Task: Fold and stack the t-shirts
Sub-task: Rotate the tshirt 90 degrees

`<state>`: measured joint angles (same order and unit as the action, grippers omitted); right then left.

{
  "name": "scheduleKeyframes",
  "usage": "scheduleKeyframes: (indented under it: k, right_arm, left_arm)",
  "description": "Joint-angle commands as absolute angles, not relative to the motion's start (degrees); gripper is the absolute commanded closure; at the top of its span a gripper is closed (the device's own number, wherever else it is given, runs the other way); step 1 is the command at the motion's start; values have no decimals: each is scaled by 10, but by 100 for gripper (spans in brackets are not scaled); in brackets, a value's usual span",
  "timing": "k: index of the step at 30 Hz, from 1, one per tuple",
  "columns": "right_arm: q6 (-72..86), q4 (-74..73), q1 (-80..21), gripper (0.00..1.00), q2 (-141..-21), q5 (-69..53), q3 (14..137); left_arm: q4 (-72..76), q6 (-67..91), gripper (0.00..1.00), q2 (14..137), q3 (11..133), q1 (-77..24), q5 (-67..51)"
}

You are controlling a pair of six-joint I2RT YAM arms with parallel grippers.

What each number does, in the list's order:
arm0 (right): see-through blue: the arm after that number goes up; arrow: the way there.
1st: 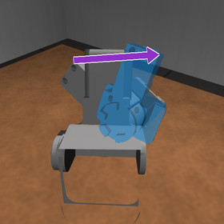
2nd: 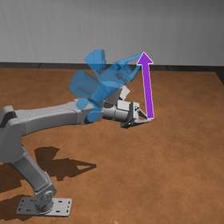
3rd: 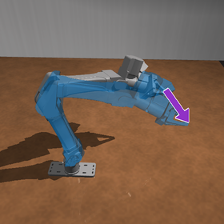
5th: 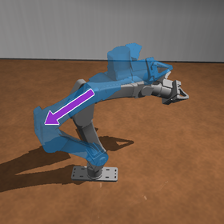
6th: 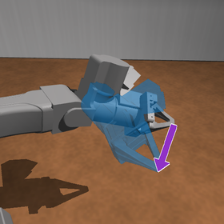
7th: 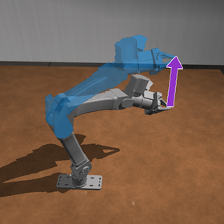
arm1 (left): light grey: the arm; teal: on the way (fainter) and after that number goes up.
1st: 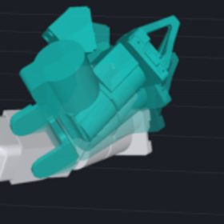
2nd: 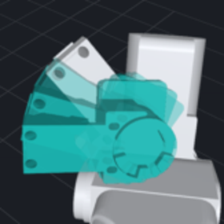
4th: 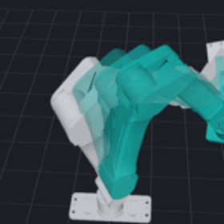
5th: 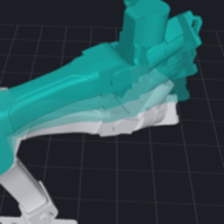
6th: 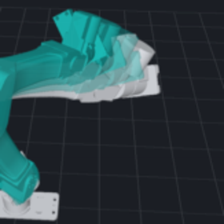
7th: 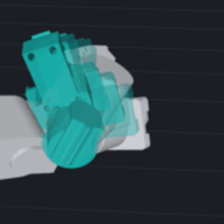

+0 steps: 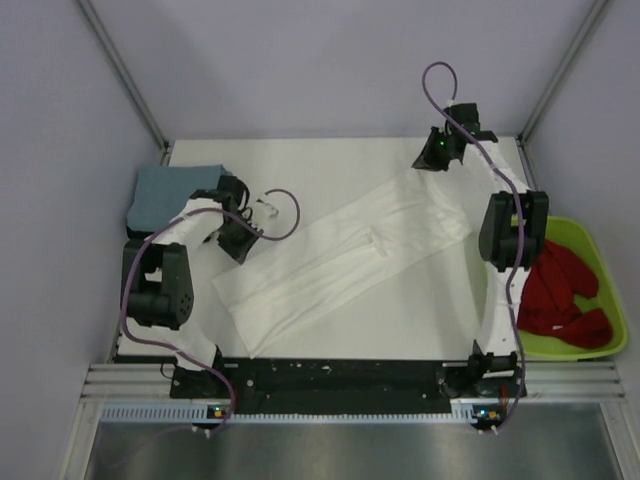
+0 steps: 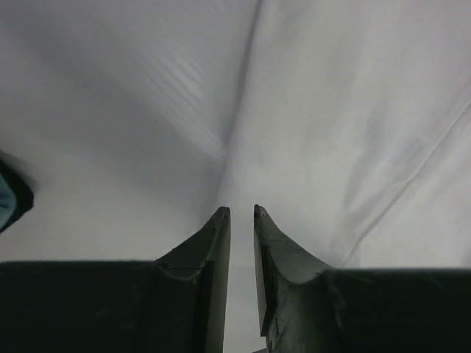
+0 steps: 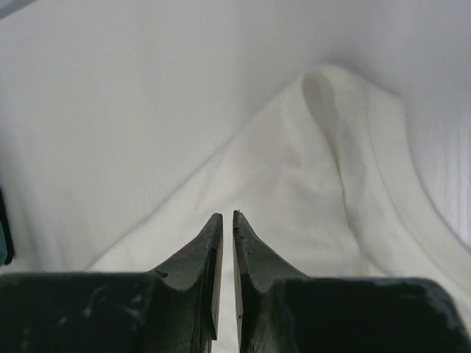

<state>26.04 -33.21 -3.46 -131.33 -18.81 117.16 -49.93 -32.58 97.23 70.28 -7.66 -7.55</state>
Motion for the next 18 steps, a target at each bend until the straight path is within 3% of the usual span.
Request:
scheduleKeyframes:
  k: [1, 2, 9, 14, 18]
  right_arm:
    - [232, -345, -32, 96, -1130, -132, 1002]
    - [232, -345, -33, 100, -1109, -127, 959]
    - [239, -325, -35, 100, -1046, -67, 694]
    - [238, -324, -33, 100, -1120, -6, 744]
    - [231, -343, -23, 100, -1200, -3, 846]
  left_arm:
    - [-461, -334, 78, 942, 647, -80, -28]
    - [-455, -332, 80, 947, 638, -80, -18]
    - [-434, -345, 82, 957, 574, -82, 23]
    - [-445, -373, 81, 947, 509, -110, 3]
    - [-473, -374, 81, 954, 480, -226, -25]
